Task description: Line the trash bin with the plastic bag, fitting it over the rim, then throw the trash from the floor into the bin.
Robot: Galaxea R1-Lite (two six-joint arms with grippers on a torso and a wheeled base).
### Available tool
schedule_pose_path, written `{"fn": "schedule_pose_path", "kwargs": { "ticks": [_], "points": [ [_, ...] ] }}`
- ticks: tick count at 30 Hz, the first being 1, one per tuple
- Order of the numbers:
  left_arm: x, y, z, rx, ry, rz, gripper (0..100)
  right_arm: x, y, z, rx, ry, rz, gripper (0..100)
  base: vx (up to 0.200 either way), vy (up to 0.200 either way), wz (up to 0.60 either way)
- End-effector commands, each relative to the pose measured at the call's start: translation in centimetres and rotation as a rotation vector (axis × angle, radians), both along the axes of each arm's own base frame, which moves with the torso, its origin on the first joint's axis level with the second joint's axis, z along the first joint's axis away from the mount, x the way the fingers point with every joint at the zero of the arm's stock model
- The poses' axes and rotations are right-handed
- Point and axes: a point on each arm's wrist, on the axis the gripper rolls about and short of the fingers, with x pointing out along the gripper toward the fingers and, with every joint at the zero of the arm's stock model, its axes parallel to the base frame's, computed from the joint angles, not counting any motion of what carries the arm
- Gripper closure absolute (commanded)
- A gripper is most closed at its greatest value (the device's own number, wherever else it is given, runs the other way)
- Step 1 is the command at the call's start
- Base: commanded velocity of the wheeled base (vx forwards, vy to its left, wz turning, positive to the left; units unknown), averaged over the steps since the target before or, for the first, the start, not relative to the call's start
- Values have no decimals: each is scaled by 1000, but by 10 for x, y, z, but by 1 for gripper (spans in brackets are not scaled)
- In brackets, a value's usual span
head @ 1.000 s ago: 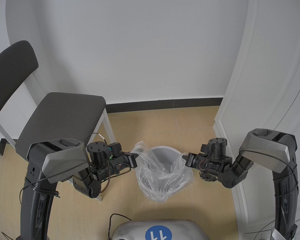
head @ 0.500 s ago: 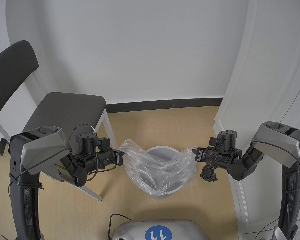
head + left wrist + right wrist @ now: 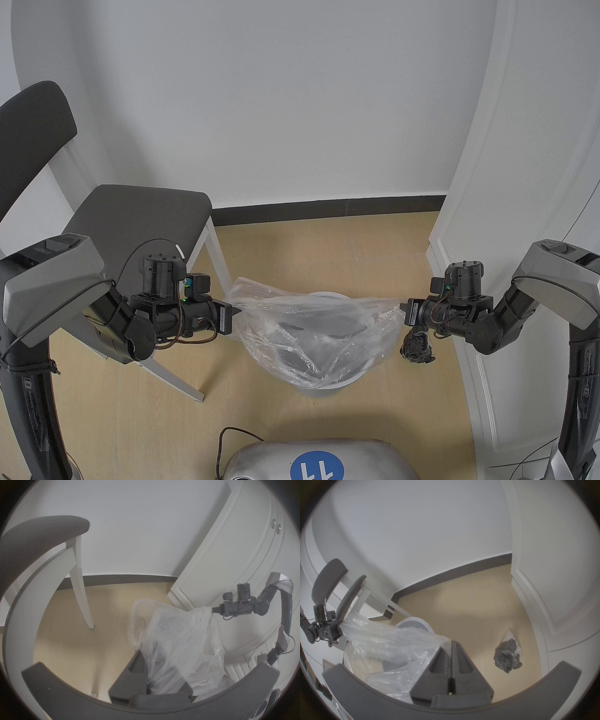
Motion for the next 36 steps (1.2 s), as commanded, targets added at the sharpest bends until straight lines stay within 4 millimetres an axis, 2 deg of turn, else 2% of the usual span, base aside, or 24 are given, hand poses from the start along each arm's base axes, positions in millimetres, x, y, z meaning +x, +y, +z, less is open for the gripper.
{"fn": "schedule_pose_path", "kwargs": {
  "ticks": [1, 6, 8, 14, 21, 29, 36],
  "points": [
    [-10, -1, 15, 21, -19, -22, 100, -5, -3, 10, -14, 14, 3, 100, 0, 0, 0],
    [-12, -7, 5, 45, -1, -50, 100, -15, -2, 16, -52, 42, 29, 100, 0, 0, 0],
    [-12, -13, -7, 55, 29, -65, 100, -22, -1, 15, -89, 65, 54, 100, 0, 0, 0],
    [-13, -25, -26, 69, 65, -93, 100, -27, 5, 9, -118, 94, 88, 100, 0, 0, 0],
    [-3, -30, -51, 65, 18, -70, 100, -26, 19, -23, -136, 155, 123, 100, 0, 0, 0],
    [9, -18, -60, 65, -3, -29, 100, -20, 7, -29, -149, 153, 97, 100, 0, 0, 0],
    [10, -17, -62, 65, -3, -26, 100, -25, -10, -30, -241, 141, 118, 100, 0, 0, 0]
  ]
}}
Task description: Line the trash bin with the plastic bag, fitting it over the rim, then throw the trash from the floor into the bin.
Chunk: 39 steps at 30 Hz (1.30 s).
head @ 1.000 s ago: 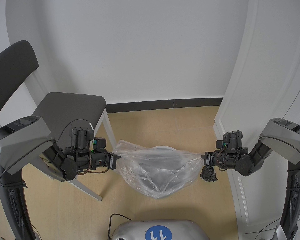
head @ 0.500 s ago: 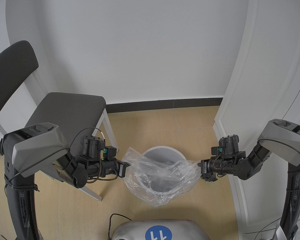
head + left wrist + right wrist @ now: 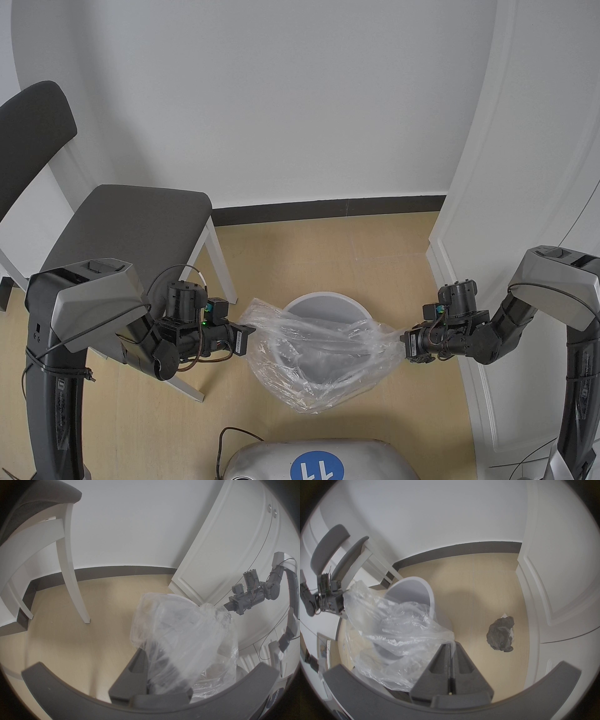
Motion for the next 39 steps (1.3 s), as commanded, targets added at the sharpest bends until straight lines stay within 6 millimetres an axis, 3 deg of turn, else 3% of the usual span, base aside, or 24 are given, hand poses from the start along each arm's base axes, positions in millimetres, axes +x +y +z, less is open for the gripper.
{"fn": "schedule_pose_path", "kwargs": {
  "ticks": [1, 8, 15, 19, 20, 24, 27, 32, 39],
  "points": [
    [1, 0, -4, 0, 4, 1, 100, -4, -12, -1, -47, 0, 2, 100, 0, 0, 0],
    [4, 0, -2, -16, -43, 5, 100, -6, -22, 3, -88, -15, 6, 100, 0, 0, 0],
    [1, -3, 0, -15, -44, -5, 100, -11, -6, -7, -92, 11, 51, 100, 0, 0, 0],
    [-1, -3, 1, -19, -54, -9, 100, -14, -6, -5, -96, 11, 56, 100, 0, 0, 0],
    [-1, -3, 1, -24, -68, -9, 100, -15, -7, -2, -95, 5, 55, 0, 0, 0, 0],
    [-3, -4, 2, -30, -89, -13, 100, -22, -11, 10, -90, -11, 58, 0, 0, 0, 0],
    [-3, -8, 3, -33, -97, -20, 100, -41, -27, 28, -122, -47, 163, 0, 0, 0, 0],
    [-4, -10, 3, -34, -100, -25, 100, -54, -50, 41, -139, -94, 283, 0, 0, 0, 0],
    [-2, -10, 1, -34, -102, -23, 100, -62, -56, 50, -72, -119, 344, 0, 0, 0, 0]
  ]
}}
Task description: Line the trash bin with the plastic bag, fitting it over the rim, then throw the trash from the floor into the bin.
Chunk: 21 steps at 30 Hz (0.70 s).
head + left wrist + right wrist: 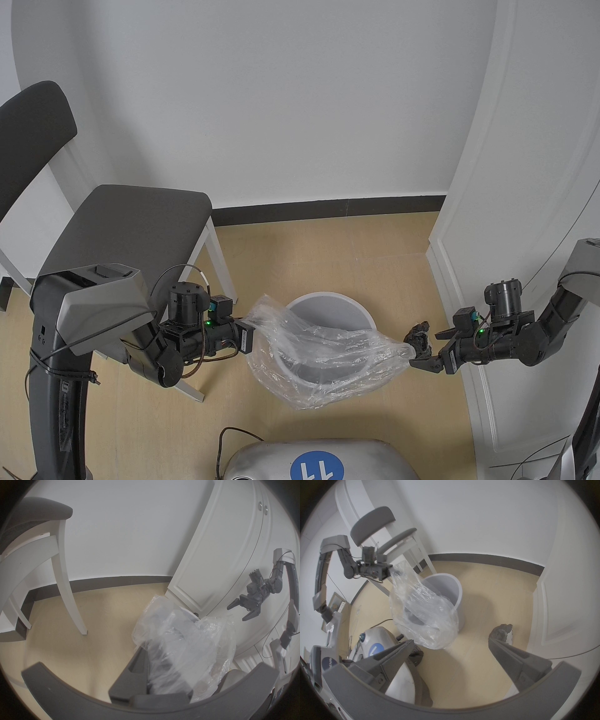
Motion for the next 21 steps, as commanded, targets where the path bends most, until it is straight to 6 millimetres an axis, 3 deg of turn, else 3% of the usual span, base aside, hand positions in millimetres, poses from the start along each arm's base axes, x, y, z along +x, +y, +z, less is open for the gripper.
{"fn": "schedule_pose_path", "kwargs": {
  "ticks": [1, 4, 7, 10, 13, 14, 15, 17, 21],
  "points": [
    [1, -1, -2, 0, 1, -1, 100, -4, -11, 10, 46, -20, 13, 0, 0, 0, 0],
    [2, -1, -1, -2, -2, -1, 100, 0, -16, 8, 175, -9, 125, 0, 0, 0, 0],
    [5, -3, -2, -7, -7, 1, 100, 3, -9, 12, 214, -20, 174, 0, 0, 0, 0],
    [6, -4, -4, 7, -9, 32, 100, 0, 27, 21, 196, -54, 148, 0, 0, 0, 0],
    [4, -6, -10, 28, 1, 52, 100, -13, 78, 41, 284, -121, -59, 0, 0, 0, 0],
    [4, -6, -10, 29, 4, 53, 0, -17, 88, 43, 312, -124, -95, 0, 0, 0, 0],
    [4, -7, -10, 29, 4, 55, 0, -21, 102, 44, 334, -132, -89, 0, 0, 0, 0],
    [4, -6, -9, 29, 0, 56, 0, -22, 110, 45, 277, -164, -23, 0, 0, 0, 0],
    [2, -6, -8, 31, 1, 54, 0, -6, 124, 53, 74, -253, 105, 0, 0, 0, 0]
  ]
}}
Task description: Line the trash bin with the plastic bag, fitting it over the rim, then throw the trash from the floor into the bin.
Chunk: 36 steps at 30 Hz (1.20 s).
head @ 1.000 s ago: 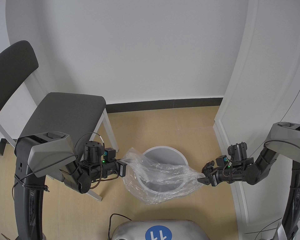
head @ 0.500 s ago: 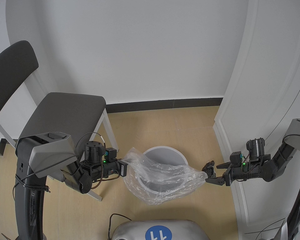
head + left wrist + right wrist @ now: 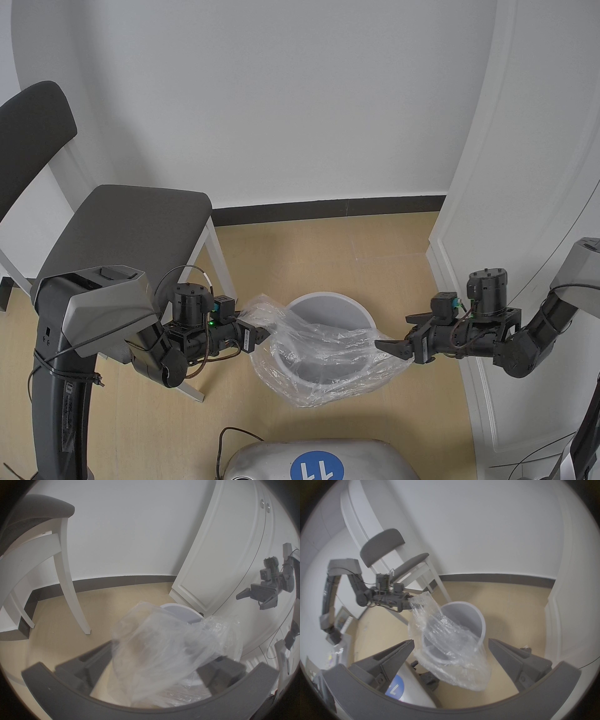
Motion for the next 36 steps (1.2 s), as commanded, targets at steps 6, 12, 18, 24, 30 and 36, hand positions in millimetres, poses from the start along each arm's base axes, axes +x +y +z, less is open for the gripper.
{"fn": "schedule_pose_path", "kwargs": {
  "ticks": [6, 12, 18, 24, 30, 36],
  "points": [
    [-11, 4, 9, 15, 10, 5, 0, 1, 104, 42, -306, -150, 183, 0, 0, 0, 0],
    [-22, 7, 31, 4, 10, -21, 0, 0, 124, 14, -546, -220, 337, 0, 0, 0, 0],
    [-23, 7, 32, 7, 19, -23, 0, 2, 133, -3, -589, -219, 384, 0, 0, 0, 0],
    [-23, 8, 36, 4, 10, -20, 0, 24, 146, -39, -615, -184, 379, 0, 0, 0, 0],
    [-23, 7, 34, 5, 13, -21, 0, 39, 147, -59, -637, -164, 344, 0, 0, 0, 0],
    [-22, 7, 32, 7, 17, -21, 0, 60, 142, -74, -636, -163, 303, 0, 0, 0, 0]
  ]
}}
